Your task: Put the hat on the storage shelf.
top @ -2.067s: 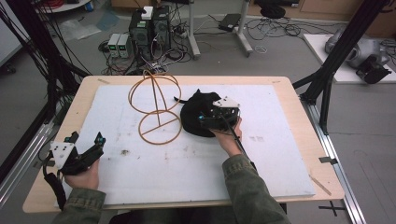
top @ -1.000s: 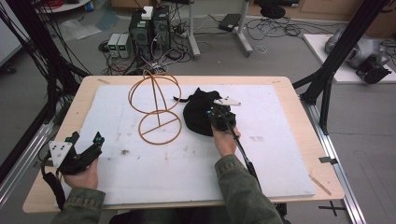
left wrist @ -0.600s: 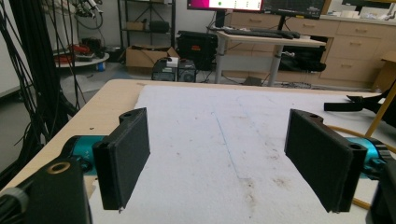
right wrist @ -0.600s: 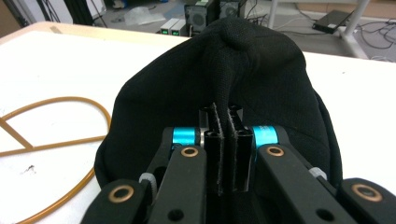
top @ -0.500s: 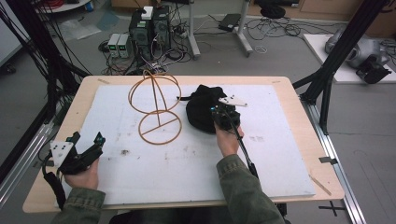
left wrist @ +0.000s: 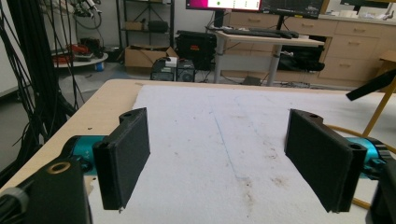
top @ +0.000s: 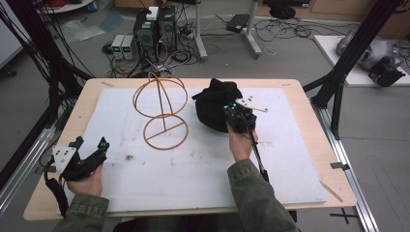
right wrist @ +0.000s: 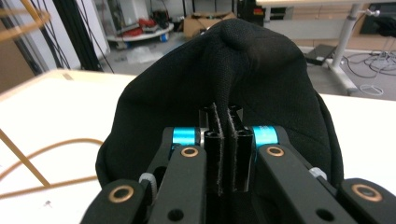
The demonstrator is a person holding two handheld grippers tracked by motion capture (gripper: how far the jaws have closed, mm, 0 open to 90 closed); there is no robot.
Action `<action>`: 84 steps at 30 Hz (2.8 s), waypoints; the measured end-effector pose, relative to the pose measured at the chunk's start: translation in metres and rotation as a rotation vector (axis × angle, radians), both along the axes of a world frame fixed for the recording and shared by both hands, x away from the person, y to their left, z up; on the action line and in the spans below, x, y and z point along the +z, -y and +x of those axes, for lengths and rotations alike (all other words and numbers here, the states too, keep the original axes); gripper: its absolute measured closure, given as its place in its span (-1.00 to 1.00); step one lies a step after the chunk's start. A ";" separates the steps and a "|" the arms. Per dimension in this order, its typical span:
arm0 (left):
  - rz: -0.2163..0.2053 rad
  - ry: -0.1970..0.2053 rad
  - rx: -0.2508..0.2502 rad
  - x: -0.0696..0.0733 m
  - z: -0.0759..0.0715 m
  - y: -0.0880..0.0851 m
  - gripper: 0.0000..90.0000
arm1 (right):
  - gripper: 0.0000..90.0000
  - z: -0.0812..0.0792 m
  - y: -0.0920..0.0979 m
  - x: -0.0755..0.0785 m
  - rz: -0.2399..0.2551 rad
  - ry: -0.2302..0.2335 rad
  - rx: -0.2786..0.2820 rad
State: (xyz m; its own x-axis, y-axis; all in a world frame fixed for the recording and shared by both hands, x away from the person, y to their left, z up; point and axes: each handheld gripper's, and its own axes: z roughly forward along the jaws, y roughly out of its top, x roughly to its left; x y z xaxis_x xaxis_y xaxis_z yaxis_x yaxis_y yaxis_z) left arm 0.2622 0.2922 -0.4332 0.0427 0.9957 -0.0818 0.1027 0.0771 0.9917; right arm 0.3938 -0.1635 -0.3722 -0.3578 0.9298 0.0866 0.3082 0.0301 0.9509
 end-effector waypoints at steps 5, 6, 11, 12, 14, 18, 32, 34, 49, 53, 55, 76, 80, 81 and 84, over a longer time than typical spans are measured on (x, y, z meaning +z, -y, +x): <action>0.005 -0.001 0.000 0.000 0.000 0.001 -0.50 | 0.94 -0.003 0.006 0.006 0.031 0.032 0.016; 0.003 0.000 -0.002 0.000 0.000 0.001 -0.50 | 0.94 -0.004 0.007 0.007 0.041 0.038 0.021; 0.005 -0.002 0.001 0.000 0.000 0.001 -0.50 | 0.94 -0.010 0.009 0.014 0.053 0.096 0.029; 0.006 -0.003 0.000 0.000 0.000 0.000 -0.50 | 0.94 -0.011 0.010 0.015 0.056 0.107 0.029; 0.003 -0.003 0.000 0.000 0.000 0.001 -0.50 | 0.94 -0.013 0.011 0.018 0.066 0.128 0.030; 0.001 0.002 -0.002 0.000 0.000 0.002 -0.50 | 0.94 -0.018 0.014 0.024 0.075 0.177 0.028; 0.001 0.002 -0.011 0.000 0.000 0.002 -0.50 | 0.94 -0.023 0.019 0.039 0.130 0.265 0.038; 0.001 0.003 -0.011 0.000 0.000 0.002 -0.50 | 0.94 -0.023 0.019 0.044 0.152 0.294 0.040; -0.003 0.004 -0.009 0.000 0.000 0.001 -0.50 | 0.94 -0.027 0.009 0.079 0.181 0.405 0.095; -0.004 0.002 -0.011 0.000 0.000 0.001 -0.50 | 0.94 -0.027 0.005 0.082 0.206 0.419 0.120; -0.003 0.004 -0.010 0.000 0.000 0.001 -0.50 | 0.94 -0.028 0.002 0.084 0.216 0.428 0.140; -0.009 0.007 -0.013 0.000 -0.001 -0.001 -0.50 | 0.94 -0.036 -0.049 0.098 0.263 0.441 0.327; -0.011 0.008 -0.015 0.001 -0.002 -0.002 -0.50 | 0.94 -0.035 -0.058 0.099 0.263 0.437 0.349; -0.013 0.009 -0.013 0.001 -0.002 -0.002 -0.50 | 0.94 -0.034 -0.060 0.100 0.262 0.434 0.354; -0.016 0.011 -0.012 0.001 -0.003 -0.003 -0.50 | 0.94 -0.033 -0.067 0.102 0.263 0.429 0.367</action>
